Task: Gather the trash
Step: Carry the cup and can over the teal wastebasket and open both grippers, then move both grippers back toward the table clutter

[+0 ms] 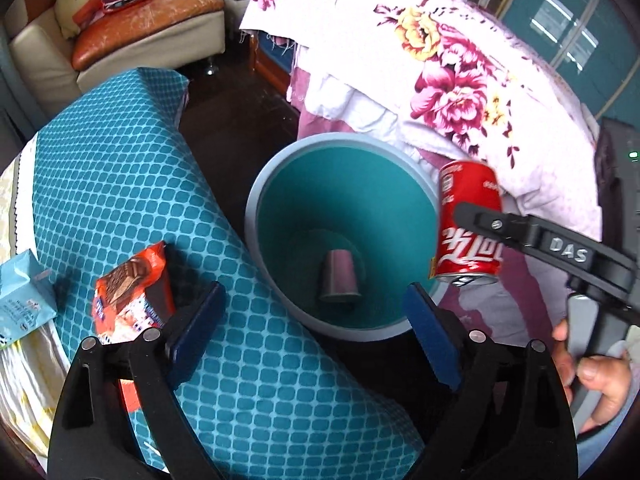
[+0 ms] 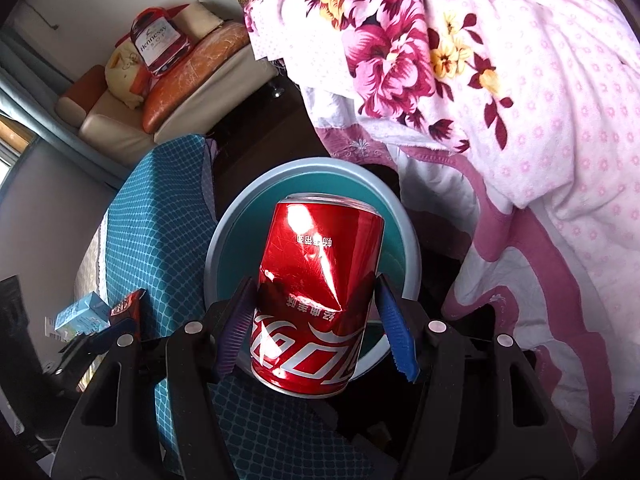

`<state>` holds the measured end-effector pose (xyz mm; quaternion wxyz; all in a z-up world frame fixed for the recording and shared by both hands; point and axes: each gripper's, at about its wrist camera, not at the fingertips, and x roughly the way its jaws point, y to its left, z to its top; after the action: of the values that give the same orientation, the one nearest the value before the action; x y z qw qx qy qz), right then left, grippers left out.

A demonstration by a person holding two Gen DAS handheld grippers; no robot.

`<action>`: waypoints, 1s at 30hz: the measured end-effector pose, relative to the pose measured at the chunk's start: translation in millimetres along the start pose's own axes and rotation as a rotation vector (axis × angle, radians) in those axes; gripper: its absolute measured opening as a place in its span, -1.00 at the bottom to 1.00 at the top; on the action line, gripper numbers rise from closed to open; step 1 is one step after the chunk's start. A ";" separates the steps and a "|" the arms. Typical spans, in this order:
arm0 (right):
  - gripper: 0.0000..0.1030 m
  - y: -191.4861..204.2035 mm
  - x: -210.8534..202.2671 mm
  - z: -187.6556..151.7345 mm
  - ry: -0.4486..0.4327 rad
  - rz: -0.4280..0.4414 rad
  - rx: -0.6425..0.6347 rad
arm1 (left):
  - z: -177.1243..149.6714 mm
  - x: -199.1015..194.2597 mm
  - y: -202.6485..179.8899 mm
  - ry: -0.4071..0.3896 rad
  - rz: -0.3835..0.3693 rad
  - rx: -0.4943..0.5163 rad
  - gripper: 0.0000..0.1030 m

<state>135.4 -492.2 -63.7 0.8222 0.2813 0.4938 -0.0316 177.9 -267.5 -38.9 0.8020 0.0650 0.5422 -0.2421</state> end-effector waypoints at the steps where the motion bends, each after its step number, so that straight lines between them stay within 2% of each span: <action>1: 0.16 1.7 1.5 -0.2 0.011 0.006 0.006 | -0.8 -2.1 1.2 0.000 -0.006 -0.004 0.76; 5: 0.34 11.0 -1.4 -2.5 0.003 -0.001 -0.006 | -5.0 -9.7 5.7 0.003 -0.019 -0.027 0.76; 14: 0.50 34.5 -17.8 -13.5 -0.016 -0.016 -0.068 | -27.8 -37.1 20.7 -0.021 -0.022 -0.075 0.77; 19: 0.54 55.1 -23.0 -30.1 0.005 -0.007 -0.127 | -52.2 -57.0 34.4 -0.024 -0.009 -0.104 0.77; 24: 0.55 85.4 -26.5 -51.5 0.026 0.002 -0.240 | -82.0 -83.2 55.2 -0.039 0.026 -0.173 0.77; 30: 0.55 132.9 -32.5 -86.3 0.076 0.026 -0.460 | -119.3 -118.9 81.3 -0.051 0.077 -0.245 0.77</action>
<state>94.1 -345.4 -9.9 0.8459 0.0939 0.5148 0.1029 80.2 -114.9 7.2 0.8262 -0.0187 0.5442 -0.1445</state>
